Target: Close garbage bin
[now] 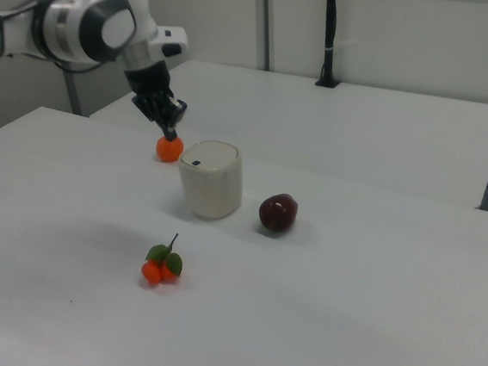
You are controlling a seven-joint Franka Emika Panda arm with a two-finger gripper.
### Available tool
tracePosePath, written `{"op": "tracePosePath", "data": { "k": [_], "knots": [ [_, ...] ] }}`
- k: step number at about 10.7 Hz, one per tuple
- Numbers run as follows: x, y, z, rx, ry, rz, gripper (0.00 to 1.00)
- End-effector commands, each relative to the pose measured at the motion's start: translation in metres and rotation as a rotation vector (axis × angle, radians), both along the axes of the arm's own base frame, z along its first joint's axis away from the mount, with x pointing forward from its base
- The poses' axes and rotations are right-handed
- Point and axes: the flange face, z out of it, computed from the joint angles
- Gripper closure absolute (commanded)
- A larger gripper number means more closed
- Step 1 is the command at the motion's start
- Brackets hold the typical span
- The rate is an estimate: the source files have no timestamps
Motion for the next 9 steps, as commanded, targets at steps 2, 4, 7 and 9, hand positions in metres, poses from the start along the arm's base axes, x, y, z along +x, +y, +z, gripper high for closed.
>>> {"op": "tracePosePath", "data": {
  "k": [2,4,7,9],
  "knots": [
    [-0.069,0.010,0.047,-0.046,0.168,0.037,1.00],
    [-0.089,0.004,0.065,-0.049,0.217,0.038,1.00],
    [-0.097,-0.004,0.071,-0.053,0.242,0.024,0.36],
    [-0.095,-0.006,0.070,-0.066,0.237,0.022,0.00]
  ]
}}
